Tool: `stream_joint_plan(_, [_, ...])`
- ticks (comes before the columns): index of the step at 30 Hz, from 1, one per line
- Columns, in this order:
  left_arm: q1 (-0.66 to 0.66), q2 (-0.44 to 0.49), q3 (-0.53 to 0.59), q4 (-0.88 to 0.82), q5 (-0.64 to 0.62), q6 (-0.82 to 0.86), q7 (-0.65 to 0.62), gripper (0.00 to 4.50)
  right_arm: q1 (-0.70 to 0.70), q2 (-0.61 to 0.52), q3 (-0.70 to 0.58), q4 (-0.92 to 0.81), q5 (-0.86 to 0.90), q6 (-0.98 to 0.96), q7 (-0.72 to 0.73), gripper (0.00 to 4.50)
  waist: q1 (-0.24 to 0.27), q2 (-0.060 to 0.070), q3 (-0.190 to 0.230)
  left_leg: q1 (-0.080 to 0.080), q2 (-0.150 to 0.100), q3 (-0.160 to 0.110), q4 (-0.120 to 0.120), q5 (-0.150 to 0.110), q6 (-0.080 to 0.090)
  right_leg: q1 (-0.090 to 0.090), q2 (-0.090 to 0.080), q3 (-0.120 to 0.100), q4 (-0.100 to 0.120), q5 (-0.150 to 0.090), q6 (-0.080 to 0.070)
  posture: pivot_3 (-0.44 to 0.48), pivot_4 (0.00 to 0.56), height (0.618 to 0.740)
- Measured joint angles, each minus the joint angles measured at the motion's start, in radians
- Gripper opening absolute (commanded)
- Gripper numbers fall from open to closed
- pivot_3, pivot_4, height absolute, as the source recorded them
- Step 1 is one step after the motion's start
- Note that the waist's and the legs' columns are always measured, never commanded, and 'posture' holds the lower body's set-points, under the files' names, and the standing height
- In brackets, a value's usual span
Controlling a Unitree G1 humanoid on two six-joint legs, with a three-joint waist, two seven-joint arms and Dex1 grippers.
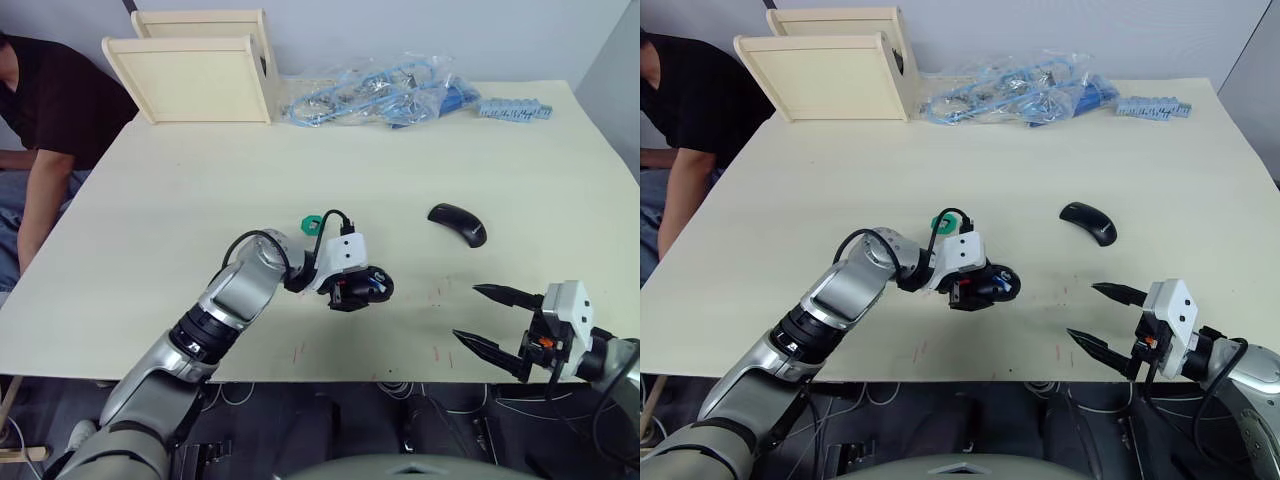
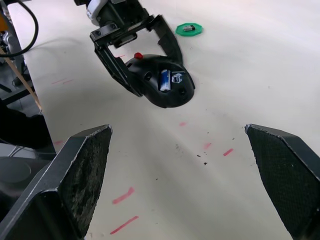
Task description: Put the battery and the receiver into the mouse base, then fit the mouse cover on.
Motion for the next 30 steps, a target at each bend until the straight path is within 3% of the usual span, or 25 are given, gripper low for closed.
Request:
stream_joint_plan(9, [0.170,0.112,0.277,-0.156,-0.188,0.044,0.001,4.46,-0.003,0.047,0.014,0.056,-0.072,-0.116,-0.012,4.50,-0.009,0.000,0.006,0.000,0.001,0.000,0.000,0.000,0.000,-0.002,0.000,0.001,0.001,0.000,0.000,0.000,0.150,0.740])
stream_joint_plan(16, [0.415,0.178,0.603,-0.235,-0.360,0.075,0.035,4.46,-0.046,0.095,0.003,0.196,-0.040,-0.222,0.044,4.50,-0.004,0.001,0.010,0.000,0.004,0.001,0.000,0.000,0.000,-0.002,-0.001,0.001,0.001,0.000,0.000,0.000,0.150,0.740])
stream_joint_plan(24, [0.485,0.143,0.766,-0.266,-0.444,0.129,0.183,4.46,-0.096,0.066,-0.040,0.327,0.011,-0.261,0.149,4.50,-0.006,0.001,0.011,0.000,0.005,0.001,0.000,0.000,0.000,-0.002,0.000,0.001,0.001,0.000,-0.001,0.000,0.150,0.740])
stream_joint_plan(30, [0.453,0.059,0.784,-0.251,-0.451,0.159,0.377,4.46,-0.128,0.040,-0.061,0.338,0.058,-0.246,0.175,4.50,-0.006,0.000,0.011,0.000,0.004,0.001,0.000,0.000,0.000,-0.002,-0.001,0.002,0.002,0.000,-0.001,0.000,0.150,0.740])
